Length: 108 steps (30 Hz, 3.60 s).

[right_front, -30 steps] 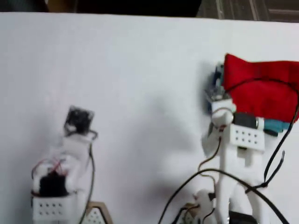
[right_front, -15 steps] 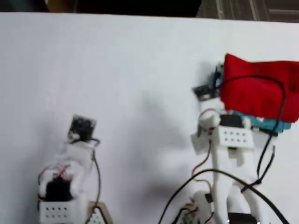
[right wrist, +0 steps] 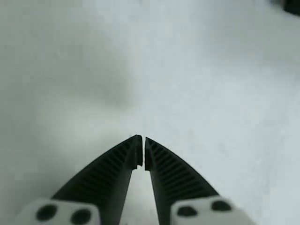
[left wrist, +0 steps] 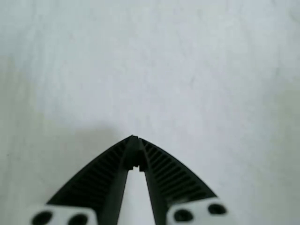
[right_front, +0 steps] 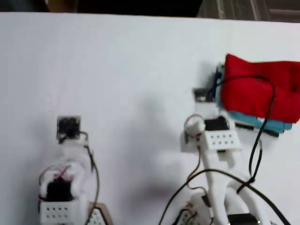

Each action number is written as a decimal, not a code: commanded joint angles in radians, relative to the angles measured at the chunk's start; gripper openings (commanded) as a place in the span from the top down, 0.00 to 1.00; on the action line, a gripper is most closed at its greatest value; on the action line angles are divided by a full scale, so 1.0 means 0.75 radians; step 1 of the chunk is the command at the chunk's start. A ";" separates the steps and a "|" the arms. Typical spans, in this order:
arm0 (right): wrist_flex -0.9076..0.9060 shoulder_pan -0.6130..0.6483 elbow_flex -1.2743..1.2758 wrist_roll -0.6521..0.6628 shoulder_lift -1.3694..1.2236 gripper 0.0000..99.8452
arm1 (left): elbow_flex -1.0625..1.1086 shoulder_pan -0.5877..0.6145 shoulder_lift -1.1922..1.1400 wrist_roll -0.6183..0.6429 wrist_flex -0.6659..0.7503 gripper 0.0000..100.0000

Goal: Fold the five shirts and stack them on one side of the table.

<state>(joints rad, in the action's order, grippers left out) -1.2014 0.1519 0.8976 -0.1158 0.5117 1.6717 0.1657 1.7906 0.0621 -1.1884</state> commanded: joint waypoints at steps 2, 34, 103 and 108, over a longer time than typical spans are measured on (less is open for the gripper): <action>0.144 0.054 -0.029 -0.131 0.042 0.98 | 0.030 -0.008 0.041 0.012 0.004 0.97; -0.042 -0.330 1.023 0.331 1.636 0.98 | 0.030 -0.010 0.041 0.010 -0.059 0.97; -0.044 0.009 1.056 0.325 1.623 0.98 | 0.030 -0.037 0.039 0.012 -0.127 0.97; -0.044 0.009 1.056 0.325 1.623 0.98 | 0.030 -0.037 0.039 0.012 -0.127 0.97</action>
<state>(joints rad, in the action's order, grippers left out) -1.2321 0.1565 1.6832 0.1266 1.7392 1.6717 0.1473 1.7906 0.0683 -1.2804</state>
